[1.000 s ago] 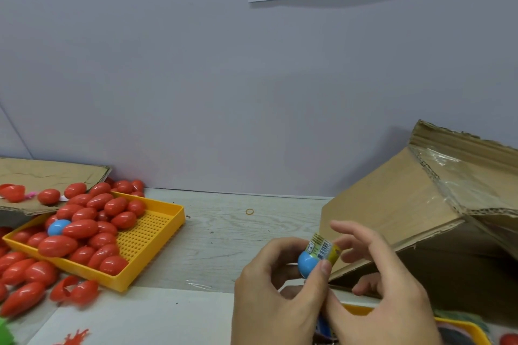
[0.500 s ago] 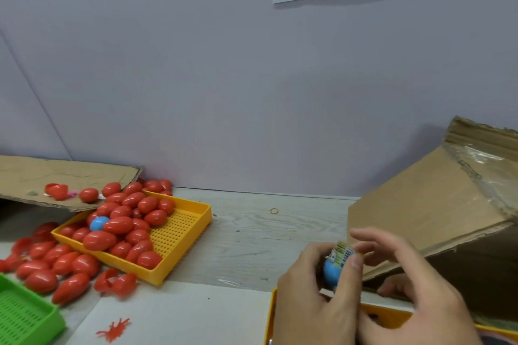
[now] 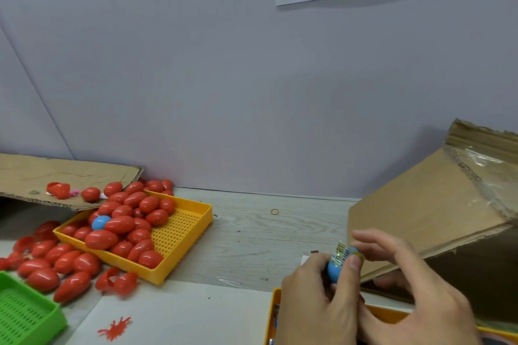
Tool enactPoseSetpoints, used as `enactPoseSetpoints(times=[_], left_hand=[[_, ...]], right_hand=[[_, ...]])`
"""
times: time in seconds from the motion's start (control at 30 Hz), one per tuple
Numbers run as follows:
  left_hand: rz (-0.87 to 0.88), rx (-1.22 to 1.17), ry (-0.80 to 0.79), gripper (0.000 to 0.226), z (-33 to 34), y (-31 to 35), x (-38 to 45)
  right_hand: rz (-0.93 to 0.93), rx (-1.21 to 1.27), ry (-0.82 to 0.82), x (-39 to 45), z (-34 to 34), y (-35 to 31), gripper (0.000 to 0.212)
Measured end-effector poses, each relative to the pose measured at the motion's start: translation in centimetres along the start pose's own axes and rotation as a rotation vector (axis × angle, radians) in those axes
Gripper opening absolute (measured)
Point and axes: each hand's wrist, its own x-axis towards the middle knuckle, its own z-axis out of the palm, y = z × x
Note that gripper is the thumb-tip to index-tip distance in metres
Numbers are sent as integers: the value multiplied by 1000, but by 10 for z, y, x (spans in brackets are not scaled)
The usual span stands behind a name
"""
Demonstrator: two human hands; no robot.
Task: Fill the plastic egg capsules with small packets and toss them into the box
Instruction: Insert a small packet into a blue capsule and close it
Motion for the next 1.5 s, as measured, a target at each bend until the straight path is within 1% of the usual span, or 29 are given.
enactPoseSetpoints(times=[0.13,0.23,0.3,0.43,0.53,0.7,0.83,0.87,1.03,1.17,1.23,1.3,1.4,1.43,1.5], left_hand=[[1,-48,22,31,0,-1,0],[-24,-188,12,27,2,0,-1],[-4,-182,3,33,2,-2,0],[28,-153,7,37,1,-2,1],[10,-143,-14,38,0,-1,0],[-54,-261,-23,38,2,5,-3],[-16,-193,-18,69,2,4,-2],[-12,-172,-19,72,2,4,-2],[-13,-158,-50,67,3,6,-3],[11,-135,-25,66,4,7,-7],[17,-149,-10,62,5,7,-7],[3,-205,-14,52,4,8,-7],[-28,-292,-27,27,3,8,-7],[-39,-318,-33,24,3,7,-6],[-60,-356,-48,27,2,6,-4]], right_hand=[[51,86,27,-2,2,0,65],[100,160,-55,0,-2,-2,67],[119,170,-100,1,-3,-4,66],[98,140,-57,1,-3,-9,63],[77,132,-54,1,-2,-8,66],[111,160,-55,-1,-1,-4,67],[58,115,-27,-1,-1,-5,67],[50,106,-21,-1,-1,-5,68],[38,69,36,1,0,-5,67],[114,117,113,1,-3,-3,56],[143,126,98,1,-3,-2,56],[149,132,82,1,-2,-3,56],[126,129,37,2,-1,-6,56],[115,121,25,3,-2,-6,57],[101,105,1,3,-3,-6,60]])
